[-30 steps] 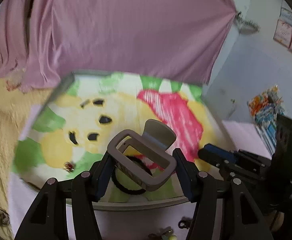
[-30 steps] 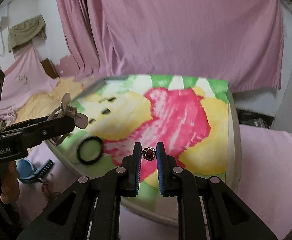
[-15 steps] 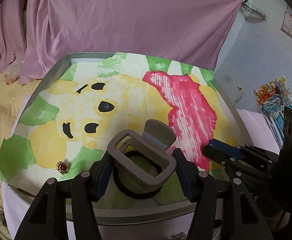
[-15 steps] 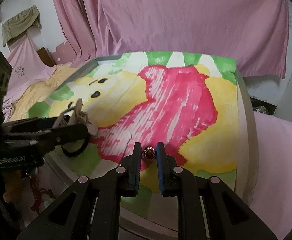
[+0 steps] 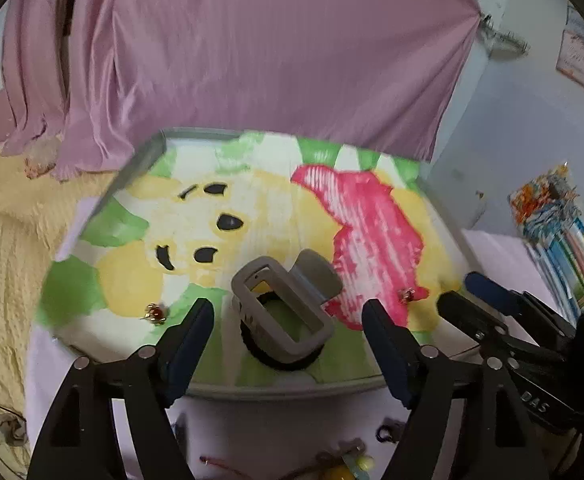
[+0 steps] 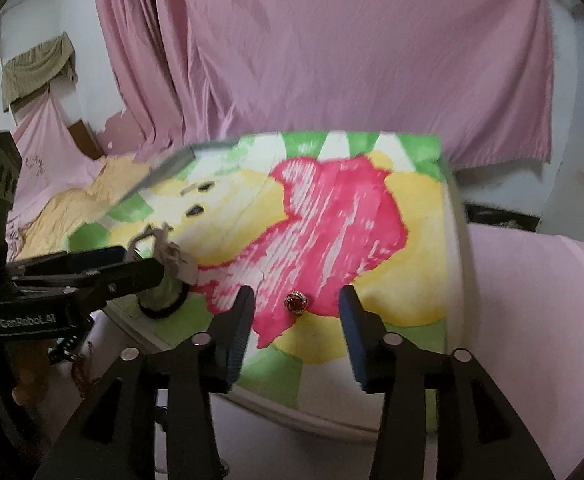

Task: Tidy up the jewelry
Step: 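Carry the holder and ring into the grey tray and open both tools, then withdraw both tools from the tray toward the remaining jewelry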

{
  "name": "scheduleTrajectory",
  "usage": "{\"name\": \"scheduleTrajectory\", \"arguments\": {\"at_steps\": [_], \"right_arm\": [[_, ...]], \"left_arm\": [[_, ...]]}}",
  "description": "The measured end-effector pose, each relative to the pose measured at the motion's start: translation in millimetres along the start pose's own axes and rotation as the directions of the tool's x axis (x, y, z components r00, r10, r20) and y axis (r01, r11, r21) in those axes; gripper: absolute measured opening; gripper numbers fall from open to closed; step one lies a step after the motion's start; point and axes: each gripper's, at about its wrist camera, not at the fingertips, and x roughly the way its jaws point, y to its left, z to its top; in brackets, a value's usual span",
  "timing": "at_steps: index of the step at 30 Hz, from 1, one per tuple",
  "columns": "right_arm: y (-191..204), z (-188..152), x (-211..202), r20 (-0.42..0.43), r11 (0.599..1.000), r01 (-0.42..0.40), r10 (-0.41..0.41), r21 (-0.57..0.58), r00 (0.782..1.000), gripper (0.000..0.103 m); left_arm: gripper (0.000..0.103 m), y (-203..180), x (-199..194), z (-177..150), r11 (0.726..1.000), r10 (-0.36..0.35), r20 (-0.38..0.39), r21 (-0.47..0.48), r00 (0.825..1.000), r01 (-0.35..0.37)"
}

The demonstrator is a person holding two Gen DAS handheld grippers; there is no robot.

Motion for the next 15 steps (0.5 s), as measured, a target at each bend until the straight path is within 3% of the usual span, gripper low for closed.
{"name": "scheduleTrajectory", "arguments": {"at_steps": [4, 6, 9, 15], "right_arm": [[5, -5, -34, 0.124, 0.999, 0.042, -0.043, 0.007, 0.991, 0.064], [9, -9, -51, 0.183, 0.998, 0.066, -0.067, 0.014, 0.981, 0.071], [18, -19, -78, 0.278, 0.996, 0.089, -0.088, 0.009, 0.956, 0.083], [39, -41, -123, 0.411, 0.992, 0.123, -0.114, 0.004, 0.904, 0.091]], "left_arm": [[0.094, 3, -32, -8, 1.000, 0.000, 0.106, -0.007, 0.994, 0.001], [0.097, 5, -49, -14, 1.000, 0.006, 0.172, -0.011, 0.985, -0.004], [0.102, 8, -76, -27, 1.000, 0.030, 0.275, -0.012, 0.961, -0.027], [0.103, 17, -121, -58, 0.998, 0.061, 0.404, -0.011, 0.913, -0.062]]}}
